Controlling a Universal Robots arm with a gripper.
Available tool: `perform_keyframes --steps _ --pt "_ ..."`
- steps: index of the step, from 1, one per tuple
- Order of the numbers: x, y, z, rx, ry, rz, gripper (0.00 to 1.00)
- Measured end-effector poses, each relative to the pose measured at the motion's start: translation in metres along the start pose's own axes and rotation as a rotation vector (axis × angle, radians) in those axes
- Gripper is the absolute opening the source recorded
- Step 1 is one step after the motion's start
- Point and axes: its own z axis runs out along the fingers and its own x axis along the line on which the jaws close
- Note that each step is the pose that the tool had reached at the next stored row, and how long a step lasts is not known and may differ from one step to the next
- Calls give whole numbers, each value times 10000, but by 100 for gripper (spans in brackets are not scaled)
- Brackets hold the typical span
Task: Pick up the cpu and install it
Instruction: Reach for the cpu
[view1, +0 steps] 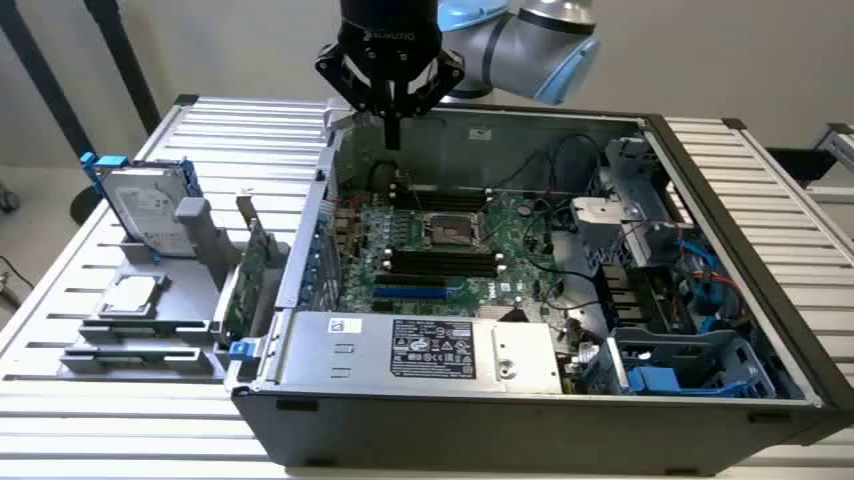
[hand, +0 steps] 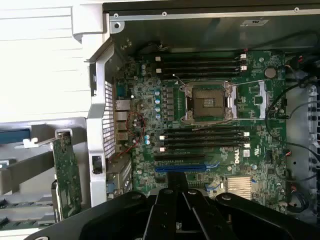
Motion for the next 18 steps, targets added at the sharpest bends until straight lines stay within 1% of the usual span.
perform_keyframes --steps 14,16,18 --pt "2 0 0 0 0 0 11" --pt "47 -4 -1 0 5 0 11" --pt "135 -10 -2 1 6 0 11"
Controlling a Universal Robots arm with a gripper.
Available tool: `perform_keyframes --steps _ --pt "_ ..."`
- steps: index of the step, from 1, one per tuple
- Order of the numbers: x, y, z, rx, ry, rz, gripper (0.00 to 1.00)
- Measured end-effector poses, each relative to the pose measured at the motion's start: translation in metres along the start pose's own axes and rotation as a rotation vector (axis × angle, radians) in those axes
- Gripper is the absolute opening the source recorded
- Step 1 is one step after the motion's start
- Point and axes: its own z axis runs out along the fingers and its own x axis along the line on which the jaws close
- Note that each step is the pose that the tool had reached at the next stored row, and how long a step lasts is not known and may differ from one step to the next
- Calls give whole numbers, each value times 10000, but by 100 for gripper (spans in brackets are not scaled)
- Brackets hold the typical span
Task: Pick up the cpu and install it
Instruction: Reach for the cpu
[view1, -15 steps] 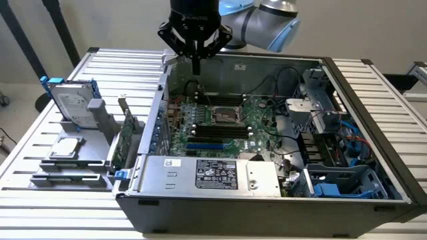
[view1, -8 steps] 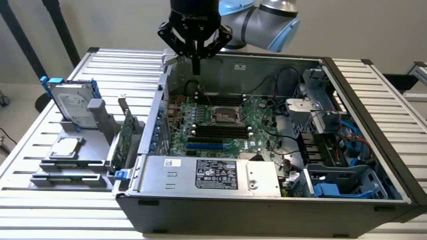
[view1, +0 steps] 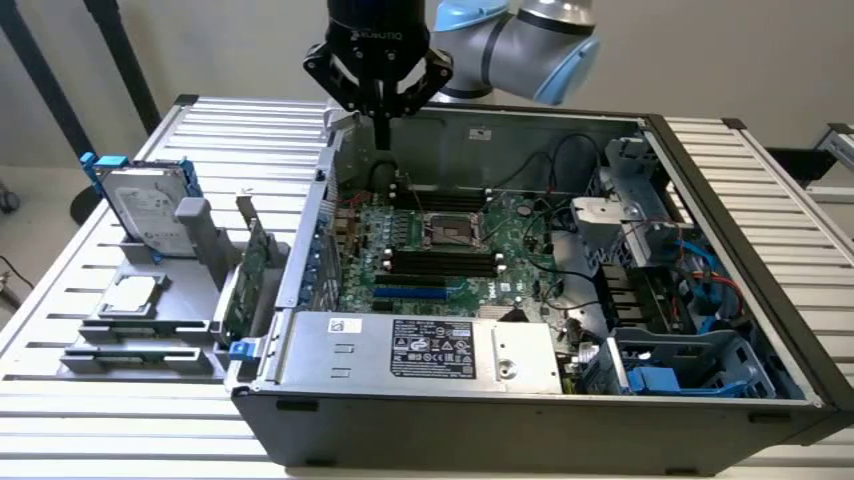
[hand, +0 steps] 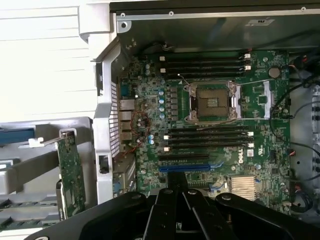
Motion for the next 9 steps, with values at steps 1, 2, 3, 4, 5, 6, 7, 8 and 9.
perform_keyframes --steps 1,2,3,4,5,6,7,8,9 --pt "45 -3 0 -1 -1 0 11" --pt "90 -7 0 -1 -1 0 11" --pt "134 -10 0 -1 0 0 11" --pt "179 -14 0 -1 0 1 11" --pt "227 -18 1 -1 0 0 11" --pt "271 -22 0 0 0 -1 11" --pt "318 -26 1 0 0 0 11" --pt "363 -30 1 -1 0 1 11" --pt "407 -34 2 -1 -1 0 11"
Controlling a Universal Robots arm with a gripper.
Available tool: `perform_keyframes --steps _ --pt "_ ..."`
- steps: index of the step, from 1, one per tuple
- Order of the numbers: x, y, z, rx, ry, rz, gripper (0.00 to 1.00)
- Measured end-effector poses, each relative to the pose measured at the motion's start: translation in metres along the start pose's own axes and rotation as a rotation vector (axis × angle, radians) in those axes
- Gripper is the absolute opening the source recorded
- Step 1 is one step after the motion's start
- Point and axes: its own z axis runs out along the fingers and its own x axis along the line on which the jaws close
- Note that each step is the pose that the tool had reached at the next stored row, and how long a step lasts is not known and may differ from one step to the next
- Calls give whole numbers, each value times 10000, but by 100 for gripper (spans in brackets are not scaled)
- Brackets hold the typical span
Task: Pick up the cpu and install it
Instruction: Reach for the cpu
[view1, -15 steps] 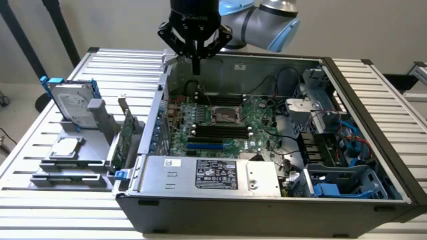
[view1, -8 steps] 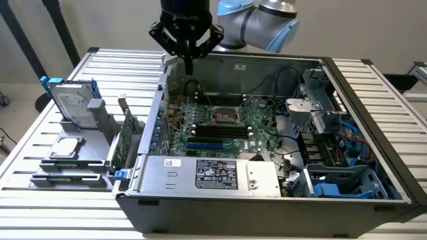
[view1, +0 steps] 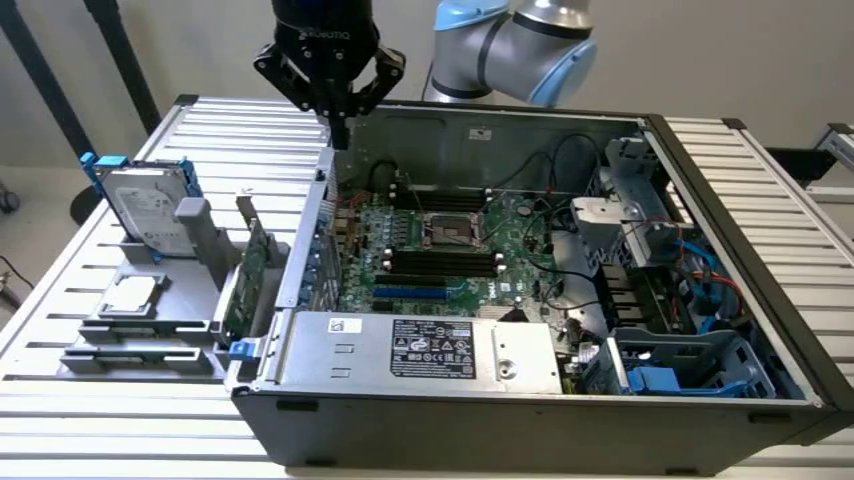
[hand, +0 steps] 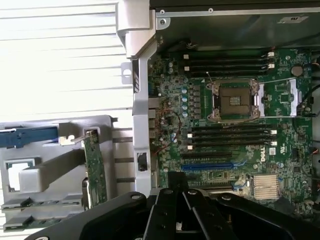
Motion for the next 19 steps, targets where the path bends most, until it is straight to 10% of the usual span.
perform_keyframes --steps 19 --pt "860 -79 35 1 1 0 11"
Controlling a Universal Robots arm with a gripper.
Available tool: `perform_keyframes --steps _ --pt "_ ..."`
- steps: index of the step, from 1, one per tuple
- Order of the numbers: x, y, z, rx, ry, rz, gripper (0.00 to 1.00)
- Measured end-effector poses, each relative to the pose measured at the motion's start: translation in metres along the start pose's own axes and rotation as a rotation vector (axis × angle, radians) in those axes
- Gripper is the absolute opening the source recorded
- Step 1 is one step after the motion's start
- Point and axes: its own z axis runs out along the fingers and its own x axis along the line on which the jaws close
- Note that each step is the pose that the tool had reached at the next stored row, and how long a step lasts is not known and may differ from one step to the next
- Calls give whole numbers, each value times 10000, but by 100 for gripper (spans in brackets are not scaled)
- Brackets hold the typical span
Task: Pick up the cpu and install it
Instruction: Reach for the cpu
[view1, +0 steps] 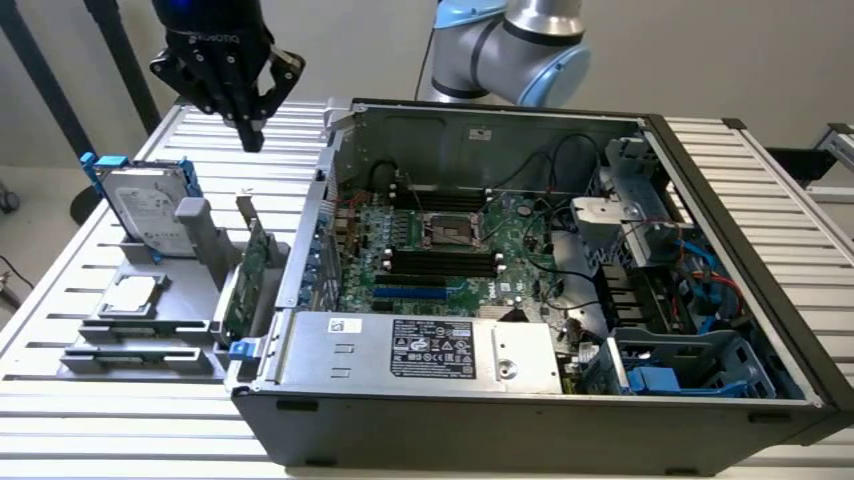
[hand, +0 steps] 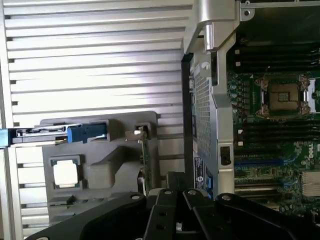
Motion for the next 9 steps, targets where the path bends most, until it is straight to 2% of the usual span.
perform_keyframes --steps 9 --pt "411 -34 51 3 0 0 11"
